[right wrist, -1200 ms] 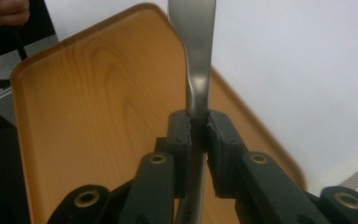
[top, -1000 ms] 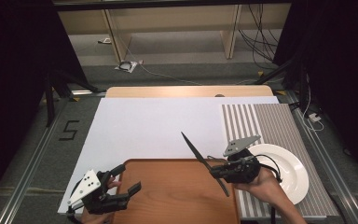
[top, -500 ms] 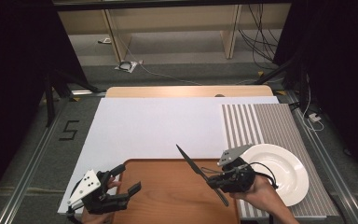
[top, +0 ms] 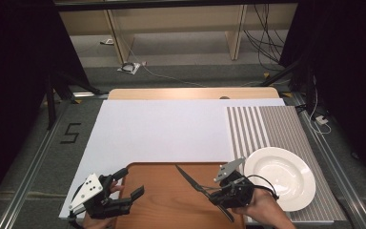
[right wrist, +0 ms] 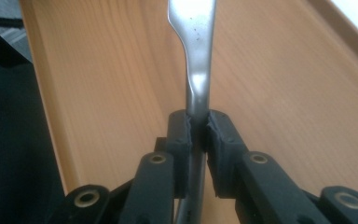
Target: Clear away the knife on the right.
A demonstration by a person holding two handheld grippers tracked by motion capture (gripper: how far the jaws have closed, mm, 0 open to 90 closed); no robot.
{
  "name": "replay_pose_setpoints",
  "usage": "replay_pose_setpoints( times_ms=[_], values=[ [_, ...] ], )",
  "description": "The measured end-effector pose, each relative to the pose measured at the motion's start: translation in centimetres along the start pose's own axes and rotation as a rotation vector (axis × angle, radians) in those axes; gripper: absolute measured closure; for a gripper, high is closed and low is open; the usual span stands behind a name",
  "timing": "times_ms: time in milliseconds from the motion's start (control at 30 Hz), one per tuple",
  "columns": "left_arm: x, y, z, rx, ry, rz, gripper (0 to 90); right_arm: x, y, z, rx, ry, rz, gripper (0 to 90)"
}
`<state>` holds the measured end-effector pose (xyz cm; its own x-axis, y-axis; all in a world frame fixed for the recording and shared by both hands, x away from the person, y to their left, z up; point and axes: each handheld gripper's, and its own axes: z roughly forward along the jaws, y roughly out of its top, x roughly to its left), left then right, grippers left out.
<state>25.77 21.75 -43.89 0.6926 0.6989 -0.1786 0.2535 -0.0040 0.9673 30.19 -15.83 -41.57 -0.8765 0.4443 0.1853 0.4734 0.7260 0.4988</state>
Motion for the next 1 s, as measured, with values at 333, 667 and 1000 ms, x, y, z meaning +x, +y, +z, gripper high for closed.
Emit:
replay_pose_setpoints(
  times_ms=[333, 667, 1000],
  values=[
    [0.0, 0.0, 0.0, -0.001, 0.001, 0.001, 15.2, 1.3, -0.3, 1.3, 0.092, 0.018, -0.042, 80.5],
    [0.0, 0.0, 0.0, -0.001, 0.0, 0.002, 15.2, 1.6, -0.7, 2.5, 0.18, 0.029, -0.055, 80.5],
    [0.0, 0.0, 0.0, 0.001, 0.0, 0.003, 15.2, 2.2, -0.8, 3.3, 0.263, 0.024, -0.066, 80.5]
  ],
)
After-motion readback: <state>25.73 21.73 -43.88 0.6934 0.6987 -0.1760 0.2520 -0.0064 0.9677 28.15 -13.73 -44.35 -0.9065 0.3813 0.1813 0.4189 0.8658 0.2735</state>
